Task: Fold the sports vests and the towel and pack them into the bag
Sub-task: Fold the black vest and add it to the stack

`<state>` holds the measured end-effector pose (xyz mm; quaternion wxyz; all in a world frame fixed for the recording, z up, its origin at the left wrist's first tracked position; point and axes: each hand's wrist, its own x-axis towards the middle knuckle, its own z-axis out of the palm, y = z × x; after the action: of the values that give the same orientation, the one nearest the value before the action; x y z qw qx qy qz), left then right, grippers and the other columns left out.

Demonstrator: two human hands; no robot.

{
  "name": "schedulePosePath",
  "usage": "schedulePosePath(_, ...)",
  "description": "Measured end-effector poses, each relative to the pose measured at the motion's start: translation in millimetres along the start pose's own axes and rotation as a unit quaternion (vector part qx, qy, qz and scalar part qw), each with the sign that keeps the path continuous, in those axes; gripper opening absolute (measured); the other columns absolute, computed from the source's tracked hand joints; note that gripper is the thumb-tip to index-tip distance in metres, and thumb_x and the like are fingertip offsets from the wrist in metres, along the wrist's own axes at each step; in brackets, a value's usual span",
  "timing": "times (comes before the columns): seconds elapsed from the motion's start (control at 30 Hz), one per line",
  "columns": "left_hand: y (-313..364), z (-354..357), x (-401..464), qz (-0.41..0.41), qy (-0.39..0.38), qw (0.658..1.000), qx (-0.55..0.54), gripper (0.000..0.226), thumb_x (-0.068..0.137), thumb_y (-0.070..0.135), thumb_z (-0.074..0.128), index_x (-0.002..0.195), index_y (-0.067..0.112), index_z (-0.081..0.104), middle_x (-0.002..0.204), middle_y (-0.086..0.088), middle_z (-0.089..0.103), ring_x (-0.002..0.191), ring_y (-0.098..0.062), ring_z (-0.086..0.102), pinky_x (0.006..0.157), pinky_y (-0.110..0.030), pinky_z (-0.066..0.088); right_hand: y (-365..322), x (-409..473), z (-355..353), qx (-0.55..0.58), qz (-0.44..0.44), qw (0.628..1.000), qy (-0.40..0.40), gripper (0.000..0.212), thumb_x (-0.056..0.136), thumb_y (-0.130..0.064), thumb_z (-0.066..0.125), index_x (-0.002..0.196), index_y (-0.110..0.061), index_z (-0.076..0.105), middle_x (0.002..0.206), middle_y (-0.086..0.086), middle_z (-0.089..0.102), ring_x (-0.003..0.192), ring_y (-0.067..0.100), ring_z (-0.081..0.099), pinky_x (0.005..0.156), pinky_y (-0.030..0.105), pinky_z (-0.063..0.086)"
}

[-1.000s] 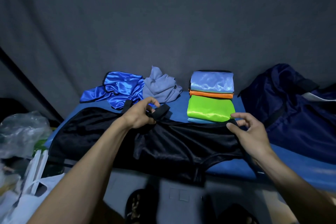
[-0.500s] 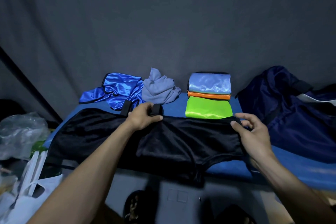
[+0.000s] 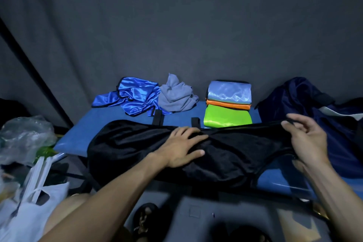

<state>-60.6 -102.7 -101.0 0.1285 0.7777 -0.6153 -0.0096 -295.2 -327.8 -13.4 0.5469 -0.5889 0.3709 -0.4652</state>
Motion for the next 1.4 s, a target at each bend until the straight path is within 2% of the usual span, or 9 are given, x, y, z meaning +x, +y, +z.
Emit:
schedulePosePath(0.1, 6.6, -7.6, 1.3, 0.016, 0.018, 0.997, -0.069, 0.054, 0.102, 0.056, 0.043, 0.15, 0.031, 0.045, 0.153, -0.001, 0.038, 0.143, -0.023, 0.029, 0.121, -0.04, 0.024, -22.0, 3.0, -3.1, 0.005, -0.019, 1.0, 0.006, 0.021, 0.092, -0.003, 0.07, 0.106, -0.019, 0.068, 0.066, -0.009, 0.052, 0.063, 0.004, 0.052, 0.068, 0.018, 0.047)
schedulePosePath(0.23, -0.5, -29.4, -22.3, -0.057, 0.064, 0.996, 0.013, 0.035, 0.101, 0.046, 0.047, 0.129, 0.026, 0.056, 0.122, 0.0, 0.049, 0.115, -0.026, 0.051, 0.091, -0.042, 0.049, -40.5, -3.7, 15.6, -0.014, -0.051, 0.998, -0.028, 0.024, 0.091, -0.004, 0.071, 0.11, -0.017, 0.068, 0.07, -0.005, 0.05, 0.06, 0.0, 0.051, 0.069, 0.018, 0.045)
schedulePosePath(0.4, -30.4, -35.3, -56.1, -0.234, -0.067, 0.968, 0.054, 0.066, 0.096, 0.072, 0.032, 0.154, 0.041, 0.028, 0.154, -0.001, 0.027, 0.142, -0.033, 0.025, 0.119, -0.06, 0.017, -64.5, -26.4, 50.8, -0.062, -0.119, 0.989, -0.069, 0.023, 0.089, -0.008, 0.073, 0.103, -0.026, 0.068, 0.078, -0.004, 0.056, 0.064, 0.001, 0.051, 0.065, 0.018, 0.042)
schedulePosePath(0.67, -69.5, -70.6, -93.0, -0.332, -0.029, 0.942, 0.047, 0.043, 0.097, 0.053, 0.055, 0.138, 0.041, 0.052, 0.136, -0.001, 0.045, 0.131, -0.03, 0.041, 0.106, -0.053, 0.039, -76.9, -93.3, 165.0, -0.121, -0.177, 0.961, -0.176, 0.022, 0.084, -0.008, 0.07, 0.102, -0.02, 0.066, 0.075, -0.008, 0.061, 0.059, -0.002, 0.053, 0.058, 0.015, 0.041)
schedulePosePath(0.77, -96.5, -79.3, -101.7, -0.327, 0.014, 0.939, -0.106, 0.025, 0.097, 0.033, 0.064, 0.121, 0.029, 0.07, 0.12, 0.005, 0.067, 0.118, -0.02, 0.059, 0.101, -0.031, 0.047, -63.7, -119.7, 234.8, -0.134, -0.191, 0.943, -0.237, 0.022, 0.081, -0.002, 0.068, 0.097, -0.017, 0.065, 0.06, -0.008, 0.054, 0.056, 0.003, 0.049, 0.063, 0.023, 0.04)
schedulePosePath(0.9, -118.9, -99.9, -113.8, -0.378, 0.095, 0.823, -0.413, 0.035, 0.099, 0.0, 0.046, 0.073, 0.016, 0.062, 0.053, 0.014, 0.059, 0.059, -0.007, 0.05, 0.053, -0.012, 0.041, -44.7, -158.3, 328.4, -0.187, -0.189, 0.904, -0.336, 0.027, 0.08, -0.003, 0.064, 0.102, -0.019, 0.063, 0.063, -0.009, 0.053, 0.075, 0.021, 0.06, 0.075, 0.032, 0.046)
schedulePosePath(1.1, -147.5, -99.9, -127.3, -0.432, 0.154, 0.654, -0.602, 0.043, 0.101, 0.036, 0.035, 0.074, 0.011, 0.057, 0.058, -0.007, 0.039, 0.041, -0.017, 0.039, 0.04, -0.023, 0.031, 17.3, -183.7, 386.3, -0.244, -0.107, 0.845, -0.464, 0.031, 0.084, -0.013, 0.069, 0.111, -0.025, 0.062, 0.07, -0.01, 0.056, 0.08, 0.022, 0.063, 0.084, 0.041, 0.056)
schedulePosePath(1.27, -157.8, -89.6, -131.2, -0.404, 0.12, 0.698, -0.579, 0.06, 0.091, 0.062, 0.059, 0.11, 0.007, 0.074, 0.089, -0.014, 0.073, 0.084, -0.028, 0.068, 0.08, -0.038, 0.05, 23.5, -165.7, 367.2, -0.079, 0.021, 0.838, -0.539, 0.041, 0.095, 0.002, 0.059, 0.13, -0.019, 0.053, 0.092, -0.002, 0.06, 0.074, 0.019, 0.067, 0.081, 0.04, 0.058)
schedulePosePath(1.4, -155.8, -84.6, -131.7, -0.381, 0.141, 0.756, -0.513, 0.018, 0.096, 0.022, 0.069, 0.106, 0.007, 0.074, 0.102, -0.013, 0.077, 0.088, -0.024, 0.073, 0.086, -0.038, 0.057, 19.7, -124.7, 305.7, -0.175, -0.193, 0.809, -0.527, 0.04, 0.091, -0.009, 0.069, 0.128, -0.021, 0.06, 0.105, -0.003, 0.061, 0.074, 0.007, 0.063, 0.076, 0.024, 0.051)
